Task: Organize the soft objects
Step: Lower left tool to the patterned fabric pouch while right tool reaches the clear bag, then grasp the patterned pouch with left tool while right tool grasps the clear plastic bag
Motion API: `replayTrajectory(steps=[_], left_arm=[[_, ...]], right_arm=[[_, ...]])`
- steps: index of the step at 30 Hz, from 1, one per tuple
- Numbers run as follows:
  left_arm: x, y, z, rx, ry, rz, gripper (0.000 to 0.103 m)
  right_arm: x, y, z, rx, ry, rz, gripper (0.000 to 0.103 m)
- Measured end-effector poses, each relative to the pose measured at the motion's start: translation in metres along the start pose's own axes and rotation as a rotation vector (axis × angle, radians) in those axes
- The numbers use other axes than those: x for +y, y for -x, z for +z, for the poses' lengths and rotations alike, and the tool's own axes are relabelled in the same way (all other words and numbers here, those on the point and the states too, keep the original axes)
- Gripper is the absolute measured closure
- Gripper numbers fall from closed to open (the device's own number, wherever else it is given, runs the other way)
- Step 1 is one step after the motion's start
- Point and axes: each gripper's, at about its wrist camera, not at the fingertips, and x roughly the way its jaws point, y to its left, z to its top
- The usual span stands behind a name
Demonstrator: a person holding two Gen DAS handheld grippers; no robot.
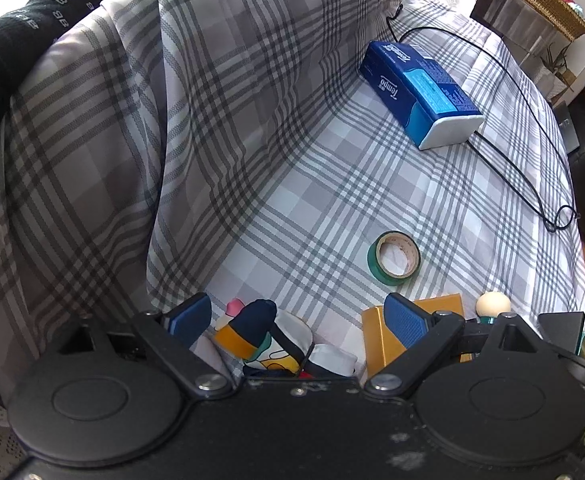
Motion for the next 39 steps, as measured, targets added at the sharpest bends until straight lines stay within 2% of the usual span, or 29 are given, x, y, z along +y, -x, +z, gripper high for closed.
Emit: replayTrajectory(steps=[8,15,21,27,29,32,34,35,36,37,39], left_arm=[[-0.008,-0.018,-0.008,0.037,-0.054,0.052,0.01],[-0.011,-0.038,-0.017,0.095,-0.056,0.088,0.01],[-0.013,-0.058,-0.026,0.178,-0.045,0.079,0.009],[-0.016,-0.08,-0.027,0.225,-0.024,0.065,0.01],[-0.016,-0.084,-0.026,0.214,-0.013,0.076,0.011],[-0.014,-0.085,-0.022,0.191,0.004,0.066,0.017],[-0.011,-0.084,-0.018,0.172,0.024,0.062,0.026],[-0.009,-0.082,-0.014,0.152,0.022,0.067,0.038],[-0.009,-0.081,-0.012,0.132,0.015,0.074,0.056],[-0.009,-0.08,-0.011,0.12,0.009,0.073,0.062],[-0.008,-0.078,-0.008,0.113,0.018,0.046,0.063]], right_arm=[[-0.004,0.038,0.0,-0.082,-0.009,0.06,0.055],[-0.008,0.06,-0.011,-0.128,0.007,0.108,0.055],[-0.012,0.071,-0.022,-0.154,0.019,0.127,0.055],[-0.014,0.074,-0.027,-0.166,0.023,0.141,0.055],[-0.014,0.075,-0.029,-0.169,0.023,0.145,0.055],[-0.015,0.076,-0.031,-0.175,0.029,0.148,0.055],[-0.015,0.076,-0.032,-0.178,0.03,0.151,0.055],[-0.016,0.076,-0.033,-0.179,0.03,0.154,0.055],[-0.017,0.076,-0.034,-0.179,0.029,0.156,0.055],[-0.017,0.076,-0.035,-0.179,0.026,0.158,0.055],[-0.02,0.076,-0.037,-0.179,0.021,0.163,0.055]])
